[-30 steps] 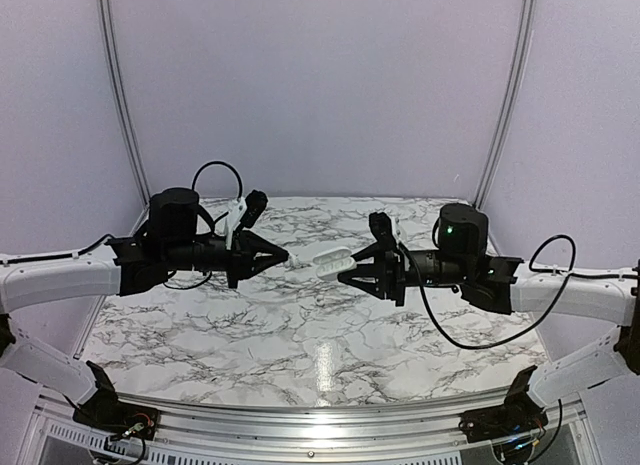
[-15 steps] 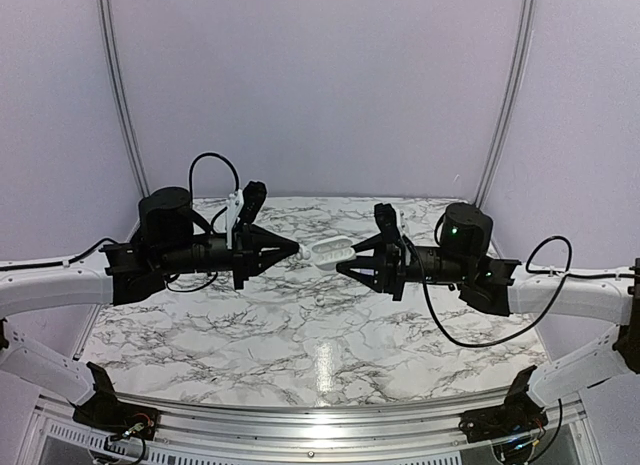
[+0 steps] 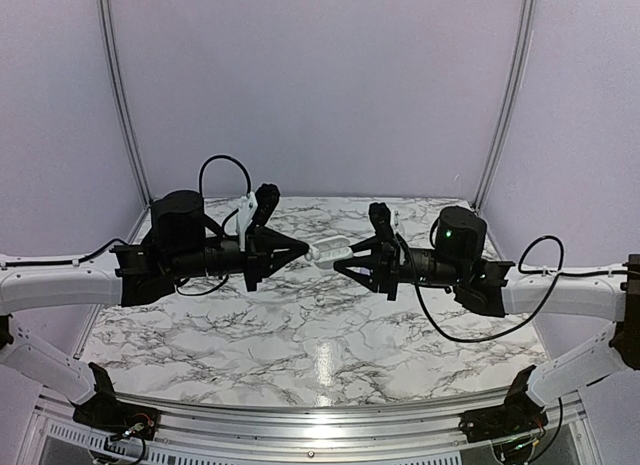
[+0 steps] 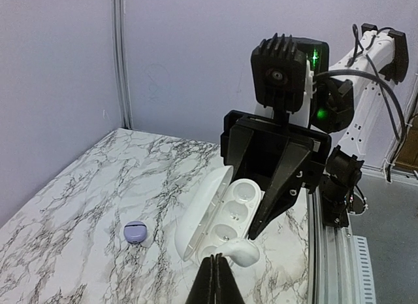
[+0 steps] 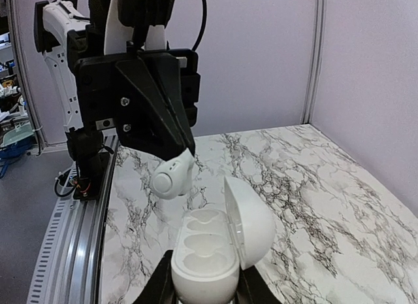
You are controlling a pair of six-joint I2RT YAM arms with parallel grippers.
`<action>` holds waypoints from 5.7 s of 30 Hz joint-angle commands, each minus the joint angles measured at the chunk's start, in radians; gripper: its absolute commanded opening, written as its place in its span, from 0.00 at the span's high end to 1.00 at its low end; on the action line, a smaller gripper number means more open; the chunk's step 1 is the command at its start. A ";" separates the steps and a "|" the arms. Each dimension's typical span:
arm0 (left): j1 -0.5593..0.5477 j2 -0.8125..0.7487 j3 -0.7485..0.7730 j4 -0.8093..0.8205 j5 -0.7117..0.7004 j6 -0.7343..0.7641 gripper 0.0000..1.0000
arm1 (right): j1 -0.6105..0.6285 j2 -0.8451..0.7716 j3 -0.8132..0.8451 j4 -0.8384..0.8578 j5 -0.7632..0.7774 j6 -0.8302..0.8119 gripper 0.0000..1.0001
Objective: Insert the wireless bluetooth earbuds into the charging case
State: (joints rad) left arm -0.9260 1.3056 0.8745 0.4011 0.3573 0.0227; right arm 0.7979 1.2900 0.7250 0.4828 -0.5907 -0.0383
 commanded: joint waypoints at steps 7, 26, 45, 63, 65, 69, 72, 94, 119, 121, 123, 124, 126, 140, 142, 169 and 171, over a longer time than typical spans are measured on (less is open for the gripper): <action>-0.023 0.020 0.044 0.041 -0.127 0.004 1.00 | 0.014 0.011 0.029 0.019 0.053 0.027 1.00; -0.045 0.065 0.061 0.036 -0.210 0.024 1.00 | 0.033 0.025 0.069 -0.001 0.105 0.057 1.00; -0.092 0.104 0.090 -0.037 -0.312 0.096 1.00 | 0.043 0.021 0.093 -0.037 0.185 0.066 1.00; -0.117 0.127 0.100 -0.080 -0.225 0.133 1.00 | 0.041 0.009 0.084 -0.017 0.184 0.043 1.00; -0.119 0.125 0.100 -0.083 -0.235 0.137 1.00 | 0.040 0.008 0.082 -0.016 0.191 0.044 1.00; -0.125 0.135 0.123 -0.119 -0.388 0.128 1.00 | 0.041 0.003 0.077 -0.007 0.184 0.043 1.00; -0.127 0.139 0.133 -0.137 -0.438 0.132 1.00 | 0.041 0.008 0.084 -0.019 0.181 0.042 1.00; -0.155 0.080 0.106 -0.127 -0.405 0.151 0.79 | 0.031 0.014 0.032 0.032 0.148 0.041 1.00; -0.077 -0.061 0.011 -0.102 -0.089 0.174 0.75 | -0.006 0.020 -0.005 0.067 0.023 -0.008 1.00; -0.077 -0.059 0.023 -0.124 -0.099 0.180 0.76 | -0.005 0.025 0.004 0.044 0.026 -0.013 1.00; -0.077 -0.047 0.051 -0.177 -0.112 0.196 0.76 | -0.004 0.026 0.012 0.019 0.034 -0.019 1.00; -0.077 -0.039 0.072 -0.218 -0.123 0.207 0.76 | -0.004 0.026 0.018 0.004 0.039 -0.022 1.00; -0.077 -0.003 0.133 -0.308 -0.141 0.230 0.76 | -0.002 0.028 0.026 -0.023 0.044 -0.028 1.00; -0.077 0.071 0.230 -0.459 -0.165 0.282 0.70 | 0.017 0.047 0.051 -0.092 0.057 -0.034 1.00; -0.077 0.079 0.230 -0.459 -0.170 0.281 0.70 | 0.022 0.050 0.051 -0.091 0.055 -0.033 1.00; -0.077 0.109 0.225 -0.459 -0.201 0.296 0.76 | 0.043 0.066 0.068 -0.105 0.023 -0.037 1.00; -0.077 0.113 0.227 -0.461 -0.195 0.297 0.78 | 0.043 0.068 0.071 -0.107 0.019 -0.039 1.00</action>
State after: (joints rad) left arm -1.0061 1.4014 1.0779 -0.0368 0.1562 0.3058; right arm 0.8314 1.3521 0.7387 0.3855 -0.5526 -0.0620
